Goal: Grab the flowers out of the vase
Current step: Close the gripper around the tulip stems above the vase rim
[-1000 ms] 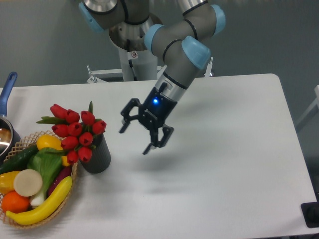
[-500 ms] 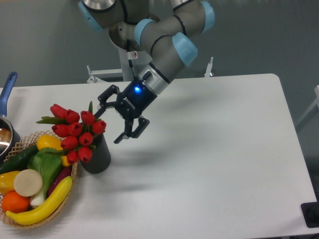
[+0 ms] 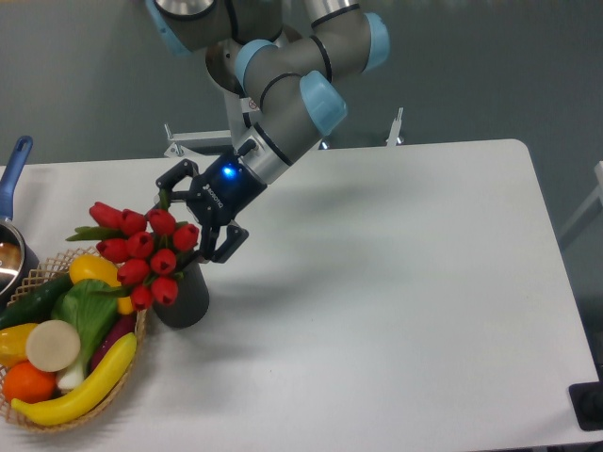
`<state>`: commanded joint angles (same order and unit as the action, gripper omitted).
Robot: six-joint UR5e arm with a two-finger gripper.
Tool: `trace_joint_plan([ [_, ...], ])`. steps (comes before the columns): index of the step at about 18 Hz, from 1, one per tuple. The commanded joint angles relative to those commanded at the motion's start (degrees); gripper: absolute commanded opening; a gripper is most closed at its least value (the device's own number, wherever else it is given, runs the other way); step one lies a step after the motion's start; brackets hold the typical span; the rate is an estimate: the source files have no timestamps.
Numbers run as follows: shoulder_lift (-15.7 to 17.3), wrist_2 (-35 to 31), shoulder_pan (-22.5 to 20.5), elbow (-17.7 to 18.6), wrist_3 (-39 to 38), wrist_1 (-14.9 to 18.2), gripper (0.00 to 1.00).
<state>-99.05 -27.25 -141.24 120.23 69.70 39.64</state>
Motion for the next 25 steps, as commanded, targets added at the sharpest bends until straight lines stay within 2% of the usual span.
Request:
trace_joint_plan([
  [6, -1.1, 0.0, 0.7, -0.2, 0.0, -0.1, 0.99],
  [7, -1.1, 0.0, 0.7, -0.2, -0.1, -0.1, 0.86],
  [9, -1.1, 0.1, 0.7, -0.3, -0.3, -0.1, 0.51],
  [10, -1.1, 0.1, 0.7, -0.2, -0.3, -0.1, 0.31],
  [11, -1.0, 0.0, 0.7, -0.2, -0.2, -0.1, 0.06],
  [12, -1.0, 0.0, 0.7, -0.2, -0.2, -0.1, 0.0],
  [18, 0.4, 0.6, 0.2, -1.0, -1.5, -0.1, 0.0],
  [25, 3.3, 3.0, 0.1, -5.4, -12.2, 0.0, 0.0],
])
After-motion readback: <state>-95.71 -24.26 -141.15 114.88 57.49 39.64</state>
